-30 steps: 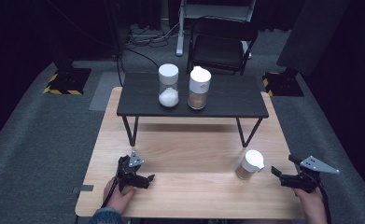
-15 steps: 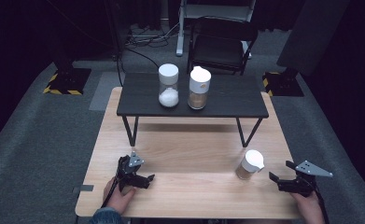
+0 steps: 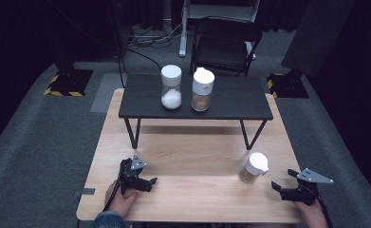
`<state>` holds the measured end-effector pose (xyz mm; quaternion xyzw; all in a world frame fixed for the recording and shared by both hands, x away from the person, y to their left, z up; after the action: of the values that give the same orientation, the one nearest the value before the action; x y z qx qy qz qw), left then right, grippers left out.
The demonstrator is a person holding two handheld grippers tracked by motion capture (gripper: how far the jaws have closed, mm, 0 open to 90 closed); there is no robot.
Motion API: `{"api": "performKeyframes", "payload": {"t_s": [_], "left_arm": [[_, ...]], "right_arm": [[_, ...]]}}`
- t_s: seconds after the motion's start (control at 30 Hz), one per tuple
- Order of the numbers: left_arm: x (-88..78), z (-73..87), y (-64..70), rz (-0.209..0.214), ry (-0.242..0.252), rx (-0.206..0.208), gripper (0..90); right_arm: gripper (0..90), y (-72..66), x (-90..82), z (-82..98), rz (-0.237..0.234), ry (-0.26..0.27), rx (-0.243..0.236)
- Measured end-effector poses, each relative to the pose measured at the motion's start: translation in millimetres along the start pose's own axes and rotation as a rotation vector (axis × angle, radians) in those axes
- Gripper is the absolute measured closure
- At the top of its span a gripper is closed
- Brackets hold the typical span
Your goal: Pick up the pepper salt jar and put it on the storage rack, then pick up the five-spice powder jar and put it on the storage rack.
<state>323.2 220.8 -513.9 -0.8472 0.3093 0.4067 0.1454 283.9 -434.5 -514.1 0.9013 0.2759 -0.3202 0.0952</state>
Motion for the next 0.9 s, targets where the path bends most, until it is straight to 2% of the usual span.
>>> {"api": "performKeyframes", "payload": {"t_s": [0.3, 0.7, 0.9], "left_arm": [[0.0, 0.0, 0.0, 0.0, 0.0, 0.0, 0.2], [0.1, -0.2, -0.1, -0.001, 0.0, 0.0, 0.2], [0.1, -0.2, -0.1, -0.001, 0.0, 0.0, 0.2]], "right_arm": [[3.3, -1.1, 0.5, -1.4, 0.004, -0.027, -0.004], [3.3, -4.9, -1.6, 0.6, -0.017, -0.004, -0.028], [3.3, -8.4, -3.4, -1.7, -0.041, 0.027, -0.031]]}}
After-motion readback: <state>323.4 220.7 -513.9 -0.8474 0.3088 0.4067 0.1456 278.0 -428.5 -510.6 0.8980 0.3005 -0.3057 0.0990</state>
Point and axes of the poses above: each handheld gripper's, and its own axes: x roughly forward along the jaws, z roughly out of its underside, y roughly to its right, the point moved 8 cm from there along x, roughly forward along the jaws, and after that the axes turned 5 degrees about -y, right-handed, at the moved point
